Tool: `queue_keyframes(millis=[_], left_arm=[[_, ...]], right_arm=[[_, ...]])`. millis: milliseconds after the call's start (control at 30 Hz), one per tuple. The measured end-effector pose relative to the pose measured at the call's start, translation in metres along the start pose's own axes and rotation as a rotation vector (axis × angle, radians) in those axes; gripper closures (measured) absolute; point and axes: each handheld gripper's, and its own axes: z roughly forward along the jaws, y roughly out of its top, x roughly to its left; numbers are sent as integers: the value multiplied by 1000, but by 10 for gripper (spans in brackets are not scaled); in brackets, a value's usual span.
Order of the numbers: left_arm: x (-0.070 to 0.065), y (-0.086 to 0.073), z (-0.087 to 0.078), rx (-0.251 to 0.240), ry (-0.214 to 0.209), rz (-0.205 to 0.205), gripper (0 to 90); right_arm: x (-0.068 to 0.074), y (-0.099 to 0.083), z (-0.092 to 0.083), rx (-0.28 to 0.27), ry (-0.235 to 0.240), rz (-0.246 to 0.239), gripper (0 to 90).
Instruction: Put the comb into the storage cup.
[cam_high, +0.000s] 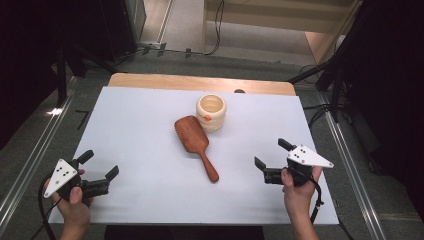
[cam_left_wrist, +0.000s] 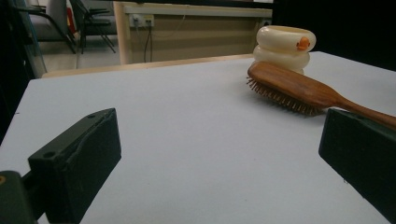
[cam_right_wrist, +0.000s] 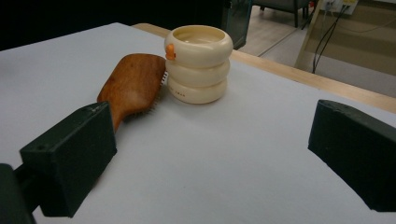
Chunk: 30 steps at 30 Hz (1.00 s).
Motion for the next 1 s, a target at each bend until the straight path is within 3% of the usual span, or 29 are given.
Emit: queue_keyframes(millis=[1000], left_arm=[[-1,0,0,1,-7,11,0]], right_arm=[[18,38,37,78,63,-55,0]])
